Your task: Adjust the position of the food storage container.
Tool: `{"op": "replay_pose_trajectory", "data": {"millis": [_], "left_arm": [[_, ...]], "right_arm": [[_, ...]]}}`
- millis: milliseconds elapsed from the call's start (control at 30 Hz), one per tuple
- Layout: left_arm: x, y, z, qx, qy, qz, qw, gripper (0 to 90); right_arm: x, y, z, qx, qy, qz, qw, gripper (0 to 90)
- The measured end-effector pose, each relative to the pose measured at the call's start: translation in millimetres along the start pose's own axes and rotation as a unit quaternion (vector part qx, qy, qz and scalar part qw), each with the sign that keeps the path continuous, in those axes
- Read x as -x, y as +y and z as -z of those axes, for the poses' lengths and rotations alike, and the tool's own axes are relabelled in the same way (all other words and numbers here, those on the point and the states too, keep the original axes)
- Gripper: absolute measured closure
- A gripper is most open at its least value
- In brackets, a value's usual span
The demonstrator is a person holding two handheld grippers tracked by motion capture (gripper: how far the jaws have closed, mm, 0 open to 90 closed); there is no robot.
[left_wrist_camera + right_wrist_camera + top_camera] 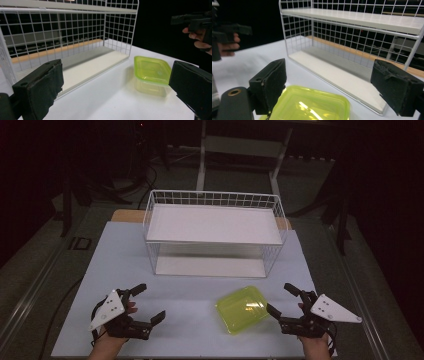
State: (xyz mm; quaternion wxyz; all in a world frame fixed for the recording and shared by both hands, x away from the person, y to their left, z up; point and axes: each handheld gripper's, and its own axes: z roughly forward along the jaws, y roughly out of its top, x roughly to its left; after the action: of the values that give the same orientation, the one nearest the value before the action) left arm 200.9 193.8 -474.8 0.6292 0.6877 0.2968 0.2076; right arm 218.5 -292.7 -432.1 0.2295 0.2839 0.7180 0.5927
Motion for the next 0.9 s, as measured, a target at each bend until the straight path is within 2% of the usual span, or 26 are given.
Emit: {"op": "replay_pose_trajectory", "data": {"millis": [167,233,267,300,333,400,433,667,700,800,900], "left_arm": [[1.7,0.1,-1.0,-0.003,0.003,-0.015,0.9999,0.0],[2.7,0.2,-2.7,-0.007,0.001,-0.017,0.9998,0.0],[2.9,0.1,-3.2,-0.006,0.000,-0.016,0.9998,0.0],[3.1,-0.1,-3.8,-0.006,-0.002,-0.014,0.9999,0.0],[3.5,-0.2,-4.7,-0.007,-0.003,-0.013,0.9999,0.0],[4.5,-0.4,-4.8,-0.009,-0.004,-0.018,0.9998,0.0],[4.8,-0.3,-4.9,-0.009,-0.004,-0.019,0.9998,0.0],[6.0,-1.2,-5.0,-0.011,-0.007,-0.018,0.9997,0.0],[6.2,-1.1,-5.1,-0.011,-0.007,-0.019,0.9997,0.0],[7.1,-1.3,-5.7,-0.012,-0.007,-0.021,0.9997,0.0],[7.4,-1.9,-6.4,-0.016,-0.008,-0.025,0.9995,0.0]], "right_arm": [[0.8,2.9,-0.9,-0.011,0.011,-0.018,0.9997,13.1],[-1.2,5.8,-2.4,-0.021,0.004,-0.014,0.9997,12.8],[-1.8,7.0,-1.5,-0.016,0.020,-0.011,0.9996,12.9],[-2.8,7.9,-1.4,-0.015,0.022,-0.010,0.9996,13.0],[-4.6,9.3,-2.1,-0.019,0.014,-0.006,0.9997,13.1],[-7.8,10.7,-2.7,-0.020,0.027,0.000,0.9994,14.2],[-9.7,11.3,-4.0,-0.027,0.023,0.005,0.9994,14.5],[-19.7,-2.9,-8.6,-0.073,0.061,-0.010,0.9954,39.4],[-21.5,-7.5,-10.2,-0.085,0.063,-0.008,0.9944,45.3],[-27.7,-17.6,-13.0,-0.101,0.050,-0.009,0.9935,55.6],[-30.2,-24.8,-17.7,-0.126,0.071,-0.010,0.9894,68.9]]}}
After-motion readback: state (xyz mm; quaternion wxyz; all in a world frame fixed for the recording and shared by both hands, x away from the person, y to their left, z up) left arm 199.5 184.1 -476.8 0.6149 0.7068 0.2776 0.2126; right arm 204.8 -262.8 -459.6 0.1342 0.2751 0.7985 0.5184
